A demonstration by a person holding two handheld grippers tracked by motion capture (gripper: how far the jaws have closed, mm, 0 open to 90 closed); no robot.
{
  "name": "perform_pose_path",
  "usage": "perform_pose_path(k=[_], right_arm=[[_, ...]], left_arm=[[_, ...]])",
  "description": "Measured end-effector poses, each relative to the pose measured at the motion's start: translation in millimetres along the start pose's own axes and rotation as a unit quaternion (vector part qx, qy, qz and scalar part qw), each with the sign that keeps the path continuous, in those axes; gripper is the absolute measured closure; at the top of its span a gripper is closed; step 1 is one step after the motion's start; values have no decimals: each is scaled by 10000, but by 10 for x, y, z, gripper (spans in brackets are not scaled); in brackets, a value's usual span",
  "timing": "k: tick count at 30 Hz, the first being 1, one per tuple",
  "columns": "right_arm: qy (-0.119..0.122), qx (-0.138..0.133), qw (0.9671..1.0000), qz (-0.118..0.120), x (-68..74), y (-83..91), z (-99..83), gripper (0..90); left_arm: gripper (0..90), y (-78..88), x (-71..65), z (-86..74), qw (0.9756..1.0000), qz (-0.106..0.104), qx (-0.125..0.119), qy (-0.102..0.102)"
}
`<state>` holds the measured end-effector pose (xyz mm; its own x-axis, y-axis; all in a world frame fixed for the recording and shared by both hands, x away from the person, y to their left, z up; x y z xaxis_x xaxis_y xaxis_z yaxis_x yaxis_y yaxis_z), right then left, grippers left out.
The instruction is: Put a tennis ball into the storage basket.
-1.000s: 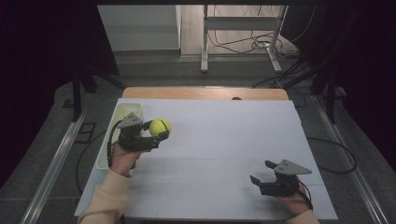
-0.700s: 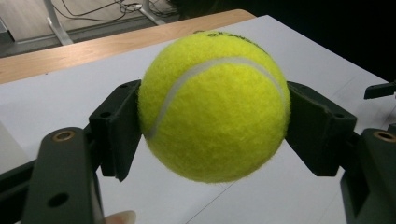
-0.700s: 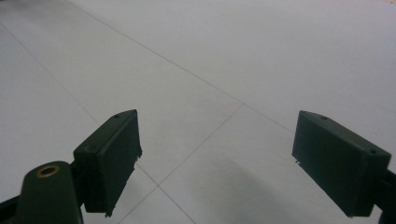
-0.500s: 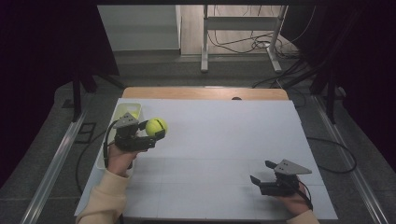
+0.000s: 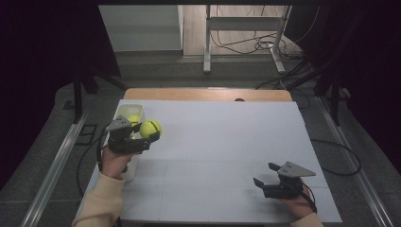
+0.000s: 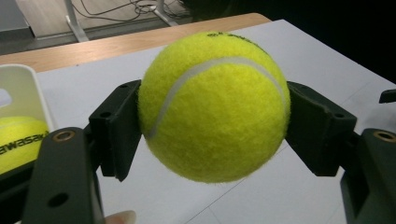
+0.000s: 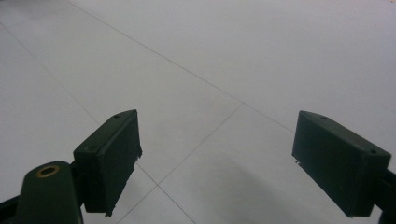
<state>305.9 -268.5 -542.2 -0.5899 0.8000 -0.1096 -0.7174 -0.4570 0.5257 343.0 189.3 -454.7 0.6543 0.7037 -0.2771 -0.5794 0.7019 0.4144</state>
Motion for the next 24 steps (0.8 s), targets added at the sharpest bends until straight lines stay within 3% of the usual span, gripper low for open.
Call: perform_pose_path(k=[24], right_arm=[[9, -29, 10000, 9, 2, 5, 5, 157]], left_arm=[[257, 314, 208, -102, 9993, 301, -65, 230]])
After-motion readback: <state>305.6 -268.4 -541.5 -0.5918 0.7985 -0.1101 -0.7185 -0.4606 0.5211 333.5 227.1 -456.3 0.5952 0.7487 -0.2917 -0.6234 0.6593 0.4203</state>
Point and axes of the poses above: each handheld gripper's, and its own axes: y roughly backward along the jaws, z roughly out of its top, x roughly to its left, the point moved 5 cm from there along -y, roughly forward along the jaws, and after that the axes turned 10 degrees about -z, right-handed, at the moved point
